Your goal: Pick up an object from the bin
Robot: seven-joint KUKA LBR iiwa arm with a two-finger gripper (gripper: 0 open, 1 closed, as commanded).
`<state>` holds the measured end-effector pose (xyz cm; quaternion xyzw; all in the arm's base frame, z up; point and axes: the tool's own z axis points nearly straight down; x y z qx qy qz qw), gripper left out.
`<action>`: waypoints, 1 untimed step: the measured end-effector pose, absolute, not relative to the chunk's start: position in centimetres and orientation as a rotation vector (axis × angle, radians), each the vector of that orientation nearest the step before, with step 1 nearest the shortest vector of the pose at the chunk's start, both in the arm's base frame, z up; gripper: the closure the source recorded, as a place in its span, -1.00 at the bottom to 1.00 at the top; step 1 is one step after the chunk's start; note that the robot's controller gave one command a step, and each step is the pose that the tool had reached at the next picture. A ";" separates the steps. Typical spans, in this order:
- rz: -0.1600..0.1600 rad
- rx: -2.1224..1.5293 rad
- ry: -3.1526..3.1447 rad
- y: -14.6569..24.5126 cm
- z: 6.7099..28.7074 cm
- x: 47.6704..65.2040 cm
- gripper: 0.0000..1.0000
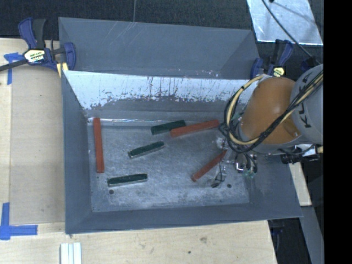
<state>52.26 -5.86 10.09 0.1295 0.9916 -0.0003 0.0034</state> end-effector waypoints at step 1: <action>0.000 0.151 3.132 -3.8 10.0 54.9 -1.00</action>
Offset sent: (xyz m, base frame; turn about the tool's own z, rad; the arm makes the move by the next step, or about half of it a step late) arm 0.0250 0.0203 -0.0009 -0.1638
